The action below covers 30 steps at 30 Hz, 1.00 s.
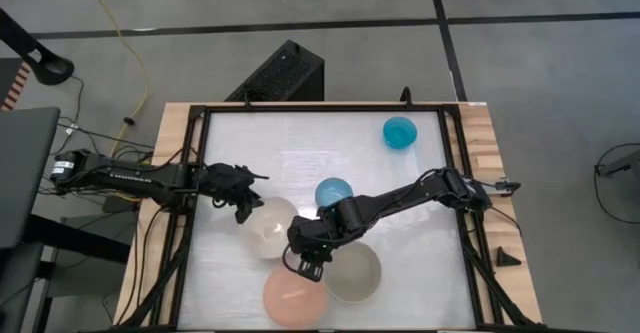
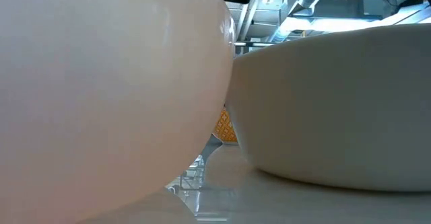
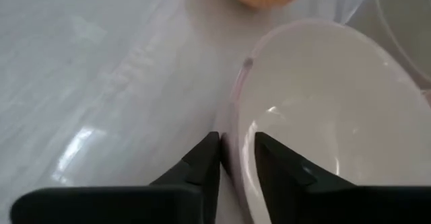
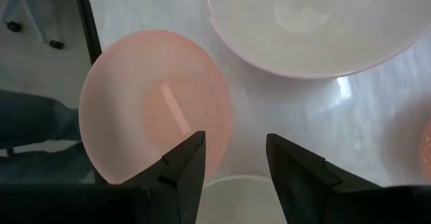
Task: Nest bowls inside each other
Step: Adjust the white bowl, then stack the orange bowl on top of the white bowl
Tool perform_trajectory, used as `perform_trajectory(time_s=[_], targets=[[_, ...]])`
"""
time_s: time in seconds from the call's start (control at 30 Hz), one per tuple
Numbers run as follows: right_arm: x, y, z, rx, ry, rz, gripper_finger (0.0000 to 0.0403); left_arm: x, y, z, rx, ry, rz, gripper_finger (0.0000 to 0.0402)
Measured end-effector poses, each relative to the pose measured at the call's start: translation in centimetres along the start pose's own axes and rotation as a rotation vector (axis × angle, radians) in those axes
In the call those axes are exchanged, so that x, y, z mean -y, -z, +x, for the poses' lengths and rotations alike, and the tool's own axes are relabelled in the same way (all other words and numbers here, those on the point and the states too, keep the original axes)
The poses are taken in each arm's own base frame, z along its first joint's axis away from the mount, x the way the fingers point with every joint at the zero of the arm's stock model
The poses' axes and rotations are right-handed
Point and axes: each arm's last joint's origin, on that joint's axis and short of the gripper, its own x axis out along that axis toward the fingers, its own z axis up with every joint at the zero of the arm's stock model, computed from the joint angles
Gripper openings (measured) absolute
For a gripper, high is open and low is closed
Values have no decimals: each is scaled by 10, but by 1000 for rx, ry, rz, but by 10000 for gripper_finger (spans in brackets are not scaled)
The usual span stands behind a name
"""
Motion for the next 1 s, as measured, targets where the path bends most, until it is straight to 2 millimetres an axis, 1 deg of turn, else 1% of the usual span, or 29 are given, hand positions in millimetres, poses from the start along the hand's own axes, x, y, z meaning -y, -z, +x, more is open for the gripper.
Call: perform_trajectory(time_s=[0.17,0.33,0.4,0.5,0.6,0.67,0.83,0.9,1.0], targets=[[-10,6,0,54,37,-24,194,9,-17,-8,97,-21,38,133],[-16,6,1,100,26,-12,194,15,-39,-24,217,-65,44,177],[-17,8,12,134,12,9,194,15,-49,-31,264,-88,61,188],[-13,14,37,132,-19,78,194,14,-64,-45,322,-126,79,195],[-3,21,61,132,-45,148,194,13,-78,-62,355,-139,111,197],[5,25,73,122,-39,188,194,14,-87,-75,382,-148,131,197],[18,25,85,100,-73,240,195,17,-104,-109,428,-173,185,197],[24,27,90,79,-68,257,196,18,-108,-120,429,-180,205,197],[27,32,97,35,-117,259,196,19,-112,-130,415,-191,222,197]])
